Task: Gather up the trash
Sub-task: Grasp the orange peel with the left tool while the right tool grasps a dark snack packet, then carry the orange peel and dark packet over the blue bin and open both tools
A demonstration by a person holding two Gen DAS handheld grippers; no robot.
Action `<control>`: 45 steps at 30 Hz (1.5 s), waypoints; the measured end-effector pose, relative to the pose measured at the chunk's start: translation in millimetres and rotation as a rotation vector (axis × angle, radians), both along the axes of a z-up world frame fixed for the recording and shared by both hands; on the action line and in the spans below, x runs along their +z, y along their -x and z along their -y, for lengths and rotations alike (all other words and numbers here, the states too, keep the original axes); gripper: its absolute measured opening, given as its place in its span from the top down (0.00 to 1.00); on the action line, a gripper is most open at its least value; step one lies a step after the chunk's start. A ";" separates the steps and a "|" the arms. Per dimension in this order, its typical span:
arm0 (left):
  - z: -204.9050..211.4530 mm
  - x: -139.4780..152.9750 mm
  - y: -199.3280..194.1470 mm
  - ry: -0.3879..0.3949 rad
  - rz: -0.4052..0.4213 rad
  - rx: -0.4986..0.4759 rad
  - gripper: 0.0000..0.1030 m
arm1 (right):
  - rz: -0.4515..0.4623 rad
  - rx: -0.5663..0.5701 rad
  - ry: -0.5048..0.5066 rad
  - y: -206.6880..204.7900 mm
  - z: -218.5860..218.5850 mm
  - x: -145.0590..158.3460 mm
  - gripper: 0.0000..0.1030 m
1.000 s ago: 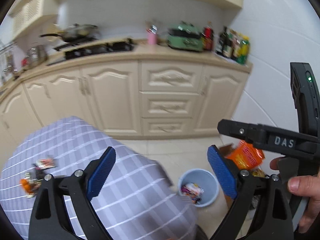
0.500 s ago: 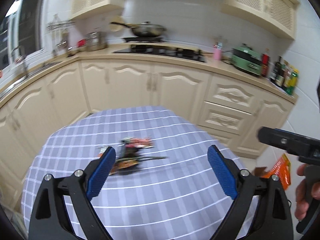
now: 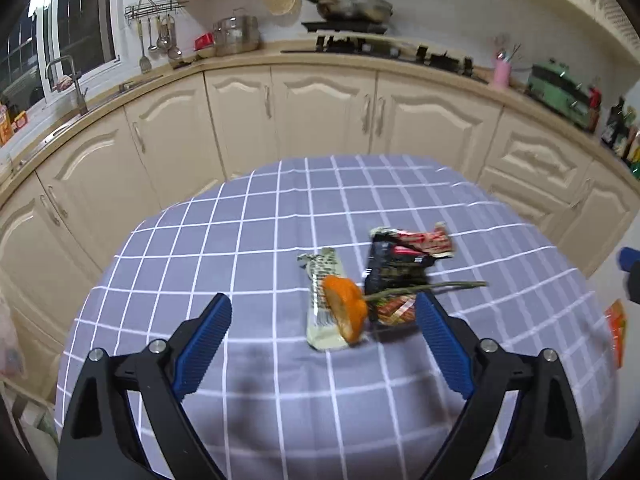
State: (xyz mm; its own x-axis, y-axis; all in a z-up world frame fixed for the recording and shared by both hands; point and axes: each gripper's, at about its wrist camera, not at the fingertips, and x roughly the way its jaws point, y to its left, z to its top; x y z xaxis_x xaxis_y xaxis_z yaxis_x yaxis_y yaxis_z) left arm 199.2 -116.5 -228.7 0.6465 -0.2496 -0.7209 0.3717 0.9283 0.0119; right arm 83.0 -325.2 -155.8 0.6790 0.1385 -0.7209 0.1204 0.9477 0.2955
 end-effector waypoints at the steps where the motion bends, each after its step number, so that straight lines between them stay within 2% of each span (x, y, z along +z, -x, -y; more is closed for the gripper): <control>1: 1.8 -3.2 -4.1 0.006 -0.008 0.000 0.15 | -0.004 0.001 -0.001 -1.7 -0.2 -1.5 0.06; 2: 2.5 -8.0 -9.4 0.020 -0.026 0.001 0.20 | -0.008 0.002 -0.002 -3.9 0.8 -3.5 0.06; 4: 3.6 -16.4 -17.8 0.040 -0.078 -0.007 0.58 | -0.017 0.004 -0.001 -6.7 1.4 -6.8 0.06; 5: 1.2 -18.9 -20.8 0.080 -0.107 -0.017 0.63 | -0.022 0.005 0.000 -8.5 1.2 -8.7 0.06; 7: 0.6 -17.1 -19.4 0.086 -0.097 -0.022 0.87 | -0.030 0.009 0.002 -11.4 0.3 -11.4 0.06; 14: -31.6 5.7 -1.4 0.172 -0.048 -0.016 0.88 | -0.048 0.039 -0.012 -24.1 -13.3 -23.4 0.06; 20: -72.3 15.6 21.0 0.161 -0.008 0.012 0.88 | -0.068 0.092 -0.030 -58.1 -40.8 -41.6 0.06; 24: -101.6 12.3 30.1 0.156 -0.022 0.060 0.88 | -0.088 0.123 -0.025 -92.3 -62.2 -56.0 0.07; 26: -114.7 10.1 34.5 0.160 -0.031 0.088 0.88 | -0.108 0.129 -0.012 -105.4 -71.5 -64.8 0.20; 27: -121.6 9.5 36.8 0.160 -0.032 0.100 0.88 | -0.129 0.130 -0.003 -110.9 -75.3 -70.9 0.45; 28: -124.1 9.5 37.9 0.159 -0.033 0.104 0.88 | -0.129 0.119 0.034 -113.2 -79.2 -73.1 0.61; 29: -127.7 9.3 39.8 0.158 -0.036 0.111 0.88 | -0.123 0.121 0.073 -113.0 -83.7 -72.6 0.72; 31: -131.8 8.9 42.0 0.156 -0.036 0.116 0.88 | -0.121 0.142 0.040 -108.5 -84.2 -71.5 0.81; 33: -133.6 8.5 43.3 0.155 -0.037 0.117 0.88 | -0.106 0.153 0.044 -98.2 -84.0 -67.4 0.86; 38: -122.3 13.7 44.8 0.158 -0.030 0.093 0.88 | -0.057 0.112 0.023 -60.3 -60.8 -52.7 0.87; 45: -75.2 28.8 55.4 0.155 0.000 0.011 0.88 | 0.025 0.029 -0.005 -4.5 -5.9 -22.5 0.87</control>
